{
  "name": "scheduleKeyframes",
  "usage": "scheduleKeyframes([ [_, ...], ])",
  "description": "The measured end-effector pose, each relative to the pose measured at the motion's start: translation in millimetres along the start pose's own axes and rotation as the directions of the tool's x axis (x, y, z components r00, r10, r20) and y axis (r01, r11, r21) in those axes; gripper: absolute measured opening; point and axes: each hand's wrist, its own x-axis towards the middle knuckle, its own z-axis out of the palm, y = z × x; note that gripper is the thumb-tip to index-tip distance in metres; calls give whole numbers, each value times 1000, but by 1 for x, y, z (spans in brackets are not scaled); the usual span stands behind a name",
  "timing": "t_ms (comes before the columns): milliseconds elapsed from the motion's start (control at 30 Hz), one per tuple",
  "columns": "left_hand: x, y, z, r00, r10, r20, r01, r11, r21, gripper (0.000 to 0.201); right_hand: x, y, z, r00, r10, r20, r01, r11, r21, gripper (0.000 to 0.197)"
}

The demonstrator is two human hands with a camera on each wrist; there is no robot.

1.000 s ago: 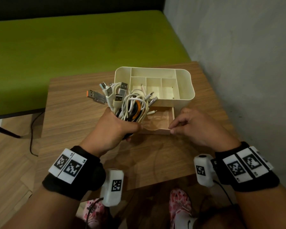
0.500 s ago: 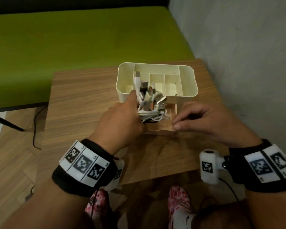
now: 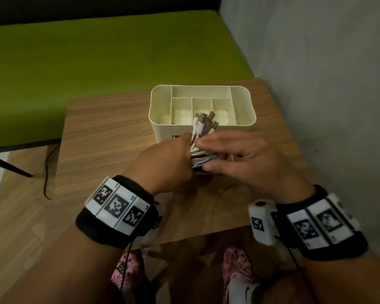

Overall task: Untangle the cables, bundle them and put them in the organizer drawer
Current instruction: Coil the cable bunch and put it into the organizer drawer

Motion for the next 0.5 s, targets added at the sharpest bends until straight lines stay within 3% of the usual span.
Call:
scheduleKeyframes([
  [67, 4, -2, -4, 996, 71, 52, -66, 993, -100, 47, 3, 12, 9, 993, -116, -38, 102, 957, -273, 43],
  [167, 9, -3, -16, 986, 106, 127, -79, 976, -201, 34, 5, 21, 16, 994, -111, -18, 93, 898, -431, 51],
  [333, 21, 5, -28, 951, 12, 310, 37, 988, -151, 24, 0, 26, 2, 996, 71, -57, -90, 867, -490, 72],
  [500, 32, 9, -28, 933, -41, 358, 70, 995, -67, 18, -2, 32, 4, 995, 69, -69, -94, 868, -487, 68],
])
